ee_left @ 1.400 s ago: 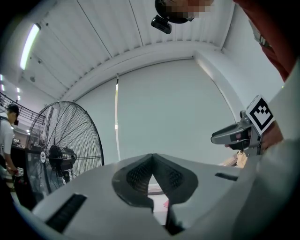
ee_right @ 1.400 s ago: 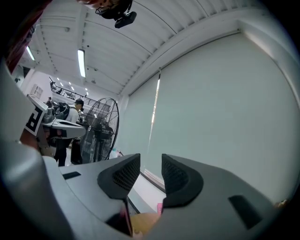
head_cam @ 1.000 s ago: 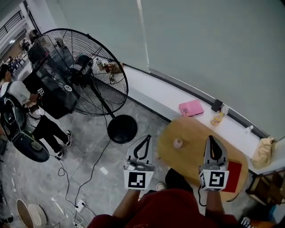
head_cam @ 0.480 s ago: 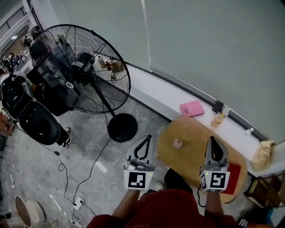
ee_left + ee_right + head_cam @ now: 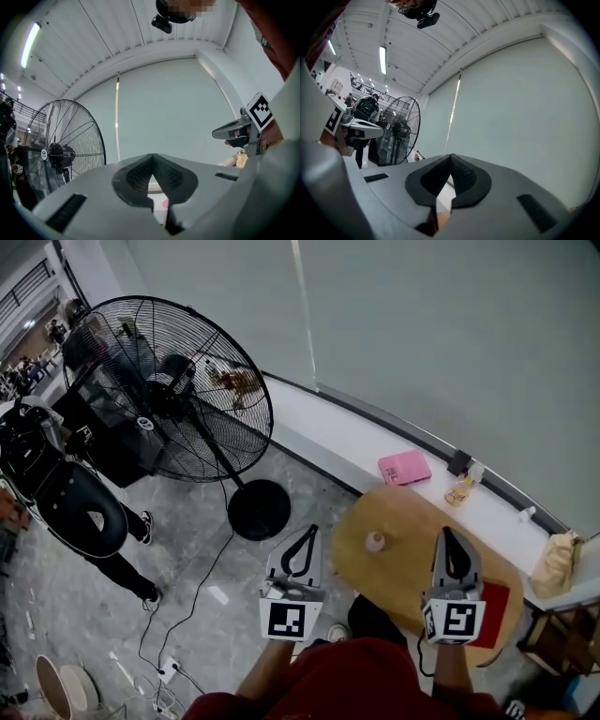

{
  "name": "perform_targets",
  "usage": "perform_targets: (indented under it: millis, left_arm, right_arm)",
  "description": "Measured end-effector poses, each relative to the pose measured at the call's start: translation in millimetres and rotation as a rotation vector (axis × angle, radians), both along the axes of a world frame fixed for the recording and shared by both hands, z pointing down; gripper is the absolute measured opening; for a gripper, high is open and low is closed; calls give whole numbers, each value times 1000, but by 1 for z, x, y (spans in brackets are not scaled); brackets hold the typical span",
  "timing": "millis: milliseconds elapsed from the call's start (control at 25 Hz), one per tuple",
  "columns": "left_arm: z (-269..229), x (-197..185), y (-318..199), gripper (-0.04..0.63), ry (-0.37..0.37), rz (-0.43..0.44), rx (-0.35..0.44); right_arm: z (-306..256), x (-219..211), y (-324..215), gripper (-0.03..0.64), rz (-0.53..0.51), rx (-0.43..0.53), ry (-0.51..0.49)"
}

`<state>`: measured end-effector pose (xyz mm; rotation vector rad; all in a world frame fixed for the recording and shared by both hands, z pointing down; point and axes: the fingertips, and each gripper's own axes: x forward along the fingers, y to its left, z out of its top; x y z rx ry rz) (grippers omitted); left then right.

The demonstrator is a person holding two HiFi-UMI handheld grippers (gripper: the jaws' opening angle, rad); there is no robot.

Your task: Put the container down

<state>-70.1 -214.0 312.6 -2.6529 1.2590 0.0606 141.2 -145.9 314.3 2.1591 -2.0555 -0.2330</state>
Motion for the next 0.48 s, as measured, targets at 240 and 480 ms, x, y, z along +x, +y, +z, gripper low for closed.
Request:
perform_targets:
  millis: [240,480]
  left_arm:
    - [-5,4,-1,5,5,10,-11]
    - [-11,9,0,5,-9,16,6]
  right_arm:
    - [-8,3,0,-2,-3,5,8]
    - [-12,8,2,-2,-1,10,11]
